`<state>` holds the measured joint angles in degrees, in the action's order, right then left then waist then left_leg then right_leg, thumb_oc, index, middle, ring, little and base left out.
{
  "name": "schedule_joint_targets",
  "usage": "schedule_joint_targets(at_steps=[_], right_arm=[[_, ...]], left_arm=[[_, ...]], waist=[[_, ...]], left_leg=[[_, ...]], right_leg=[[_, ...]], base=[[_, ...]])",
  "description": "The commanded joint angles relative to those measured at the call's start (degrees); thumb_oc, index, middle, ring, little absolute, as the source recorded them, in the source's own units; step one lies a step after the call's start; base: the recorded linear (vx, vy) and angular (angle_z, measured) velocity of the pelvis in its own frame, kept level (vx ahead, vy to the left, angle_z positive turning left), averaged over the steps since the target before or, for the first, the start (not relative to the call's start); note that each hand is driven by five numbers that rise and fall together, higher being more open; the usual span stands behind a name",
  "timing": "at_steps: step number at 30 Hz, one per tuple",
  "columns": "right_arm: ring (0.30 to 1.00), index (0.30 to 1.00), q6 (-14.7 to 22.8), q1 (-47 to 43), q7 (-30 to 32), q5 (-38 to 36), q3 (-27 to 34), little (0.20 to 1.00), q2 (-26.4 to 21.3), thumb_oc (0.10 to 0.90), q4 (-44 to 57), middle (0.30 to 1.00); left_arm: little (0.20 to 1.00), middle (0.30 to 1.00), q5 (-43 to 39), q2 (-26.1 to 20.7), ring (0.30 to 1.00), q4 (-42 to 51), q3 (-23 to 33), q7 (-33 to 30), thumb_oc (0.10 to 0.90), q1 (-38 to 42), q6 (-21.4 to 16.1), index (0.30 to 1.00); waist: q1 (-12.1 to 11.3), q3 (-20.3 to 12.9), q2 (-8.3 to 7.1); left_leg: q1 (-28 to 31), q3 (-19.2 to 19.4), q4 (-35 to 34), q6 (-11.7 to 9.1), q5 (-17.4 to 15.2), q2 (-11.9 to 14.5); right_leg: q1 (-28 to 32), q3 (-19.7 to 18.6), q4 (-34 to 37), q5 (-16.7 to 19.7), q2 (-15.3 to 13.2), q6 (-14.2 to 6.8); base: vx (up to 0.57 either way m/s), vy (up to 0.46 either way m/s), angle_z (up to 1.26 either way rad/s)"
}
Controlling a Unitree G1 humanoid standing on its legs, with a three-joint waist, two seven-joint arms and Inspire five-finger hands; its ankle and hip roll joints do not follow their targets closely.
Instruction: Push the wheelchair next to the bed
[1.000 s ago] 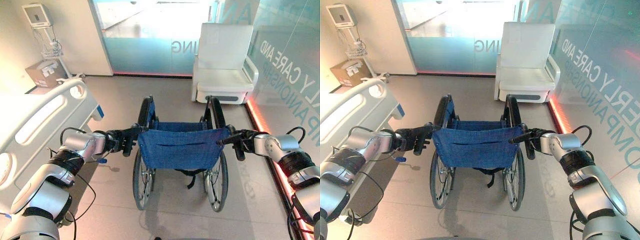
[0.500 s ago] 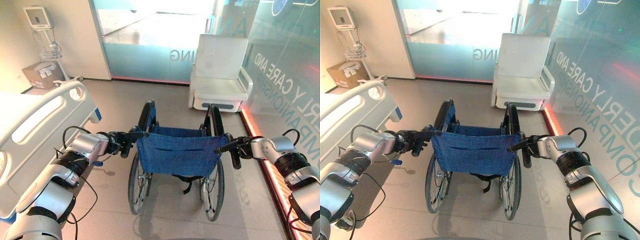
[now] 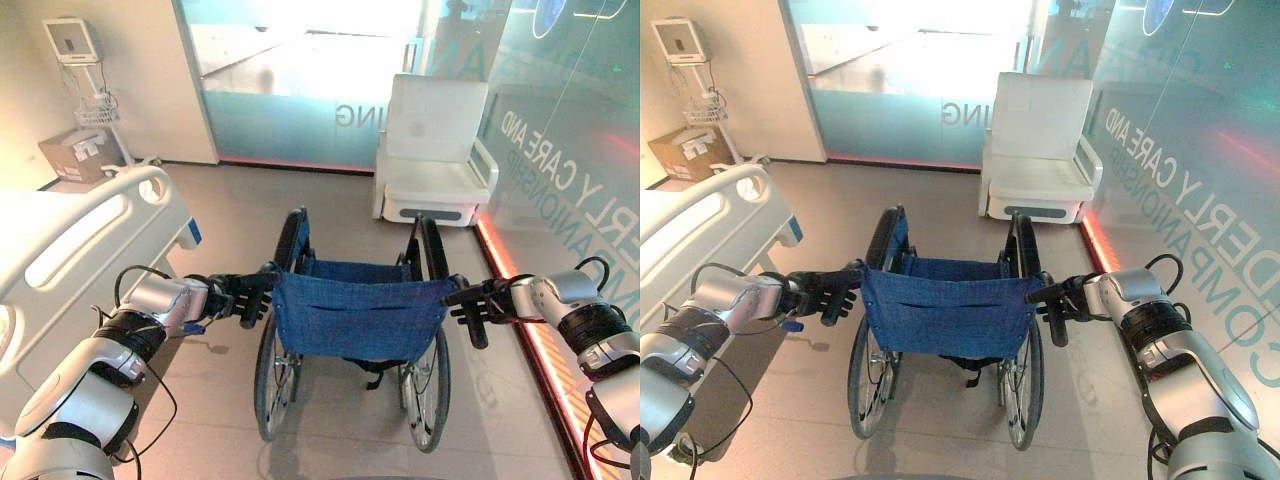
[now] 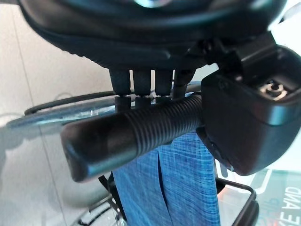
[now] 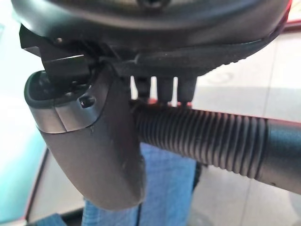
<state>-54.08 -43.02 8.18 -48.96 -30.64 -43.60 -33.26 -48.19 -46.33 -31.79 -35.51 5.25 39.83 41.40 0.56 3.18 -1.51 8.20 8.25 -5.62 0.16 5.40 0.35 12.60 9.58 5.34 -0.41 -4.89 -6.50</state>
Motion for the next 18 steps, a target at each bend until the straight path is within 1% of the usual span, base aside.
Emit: schedule_joint_targets(at_steps=[1, 5, 7, 10, 11, 12, 13, 14, 15, 18], right_arm=[[0.3, 0.3, 1.63, -6.45, -9.35, -18.61, -1.0, 0.3, 9.07, 0.4, 5.98, 0.3], [0.3, 0.3, 2.13, -5.81, -8.95, -20.7, -0.1, 0.3, 9.25, 0.4, 5.95, 0.3], [0.3, 0.3, 2.27, -5.22, -9.22, -20.79, 0.54, 0.3, 9.56, 0.4, 5.79, 0.3], [0.3, 0.3, 3.12, -4.4, -9.66, -21.95, 1.11, 0.3, 9.46, 0.4, 5.84, 0.3], [0.3, 0.3, 4.24, -3.58, -9.82, -23.16, 1.66, 0.3, 9.74, 0.4, 6.14, 0.3], [0.3, 0.3, 4.35, -3.48, -9.73, -23.38, 1.69, 0.3, 9.76, 0.4, 6.22, 0.3], [0.3, 0.3, 4.88, -3.17, -9.66, -24.18, 1.84, 0.3, 9.92, 0.4, 6.36, 0.3], [0.3, 0.3, 6.43, -2.26, -9.75, -25.8, 2.43, 0.3, 10.43, 0.4, 6.67, 0.3], [0.3, 0.3, 6.56, -2.12, -9.55, -26.1, 2.47, 0.3, 10.49, 0.4, 6.82, 0.3], [0.3, 0.3, 8.16, -0.57, -9.25, -28.06, 3.55, 0.3, 10.99, 0.4, 7.94, 0.3]], left_arm=[[0.3, 0.3, -12.37, 11.61, 0.3, 10.01, 4.0, 5.8, 0.4, 9.61, -10.74, 0.3], [0.3, 0.3, -12.87, 10.27, 0.3, 10.65, 5.26, 5.22, 0.4, 8.89, -11.09, 0.3], [0.3, 0.3, -12.8, 9.83, 0.3, 10.52, 5.89, 6.21, 0.4, 8.38, -11.09, 0.3], [0.3, 0.3, -14.28, 9.25, 0.3, 11.02, 6.19, 6.42, 0.4, 7.95, -11.36, 0.3], [0.3, 0.3, -15.76, 9.24, 0.3, 11.47, 6.6, 6.38, 0.4, 7.4, -11.54, 0.3], [0.3, 0.3, -15.94, 9.24, 0.3, 11.55, 6.6, 6.31, 0.4, 7.34, -11.56, 0.3], [0.3, 0.3, -17.07, 9.3, 0.3, 11.75, 6.62, 6.05, 0.4, 7.1, -11.69, 0.3], [0.3, 0.3, -20.8, 9.63, 0.3, 12.32, 7.12, 5.85, 0.4, 6.14, -11.52, 0.3], [0.3, 0.3, -21.32, 9.65, 0.3, 12.5, 7.15, 5.64, 0.4, 6.0, -11.48, 0.3], [0.3, 0.3, -29.57, 10.52, 0.3, 14.07, 8.36, 5.62, 0.4, 3.8, -10.63, 0.3]], waist=[[-0.08, 1.93, 1.0], [-0.53, 1.77, 1.13], [-0.69, 1.72, 1.25], [-0.85, 1.66, 1.37], [-0.92, 1.61, 1.43], [-0.92, 1.59, 1.43], [-0.95, 1.54, 1.44], [-1.1, 1.42, 1.5], [-1.11, 1.37, 1.51], [-1.31, 1.09, 1.54]], left_leg=[[2.27, -1.9, 0.62, -0.74, -7.67, -3.06], [2.4, -1.68, 0.62, -0.65, -7.84, -2.98], [2.52, -1.39, 0.62, -0.62, -7.88, -2.87], [2.78, -1.23, 0.62, -0.59, -8.01, -2.82], [2.91, -1.1, 0.62, -0.6, -8.06, -2.75], [2.92, -1.1, 0.62, -0.6, -8.07, -2.75], [2.97, -1.09, 0.62, -0.6, -8.11, -2.74], [3.06, -1.25, 0.62, -0.61, -8.21, -2.76], [3.06, -1.29, 0.62, -0.61, -8.23, -2.77], [3.22, -1.79, 0.62, -0.57, -8.4, -2.87]], right_leg=[[-2.12, 2.26, -0.34, 0.43, 2.35, 0.81], [-1.88, 3.01, -0.34, 0.16, 2.07, 0.78], [-1.71, 3.47, -0.34, 0.08, 1.86, 0.75], [-1.39, 3.91, -0.34, -0.08, 1.72, 0.71], [-1.22, 4.16, -0.34, -0.15, 1.64, 0.69], [-1.2, 4.18, -0.34, -0.16, 1.64, 0.68], [-1.15, 4.25, -0.34, -0.18, 1.6, 0.64], [-1.07, 4.42, -0.34, -0.24, 1.51, 0.57], [-1.05, 4.44, -0.34, -0.26, 1.51, 0.56], [-0.92, 4.48, -0.34, -0.29, 1.43, 0.45]], base=[[0.0, 0.0, 0.0], [0.01, 0.014, -0.03], [0.02, 0.013, -0.01], [0.01, 0.006, 0.0], [0.03, 0.016, 0.0], [0.0, 0.0, 0.0], [0.0, 0.0, 0.0], [0.0, 0.0, 0.0], [0.03, 0.007, 0.0], [0.0, 0.0, 0.0]])
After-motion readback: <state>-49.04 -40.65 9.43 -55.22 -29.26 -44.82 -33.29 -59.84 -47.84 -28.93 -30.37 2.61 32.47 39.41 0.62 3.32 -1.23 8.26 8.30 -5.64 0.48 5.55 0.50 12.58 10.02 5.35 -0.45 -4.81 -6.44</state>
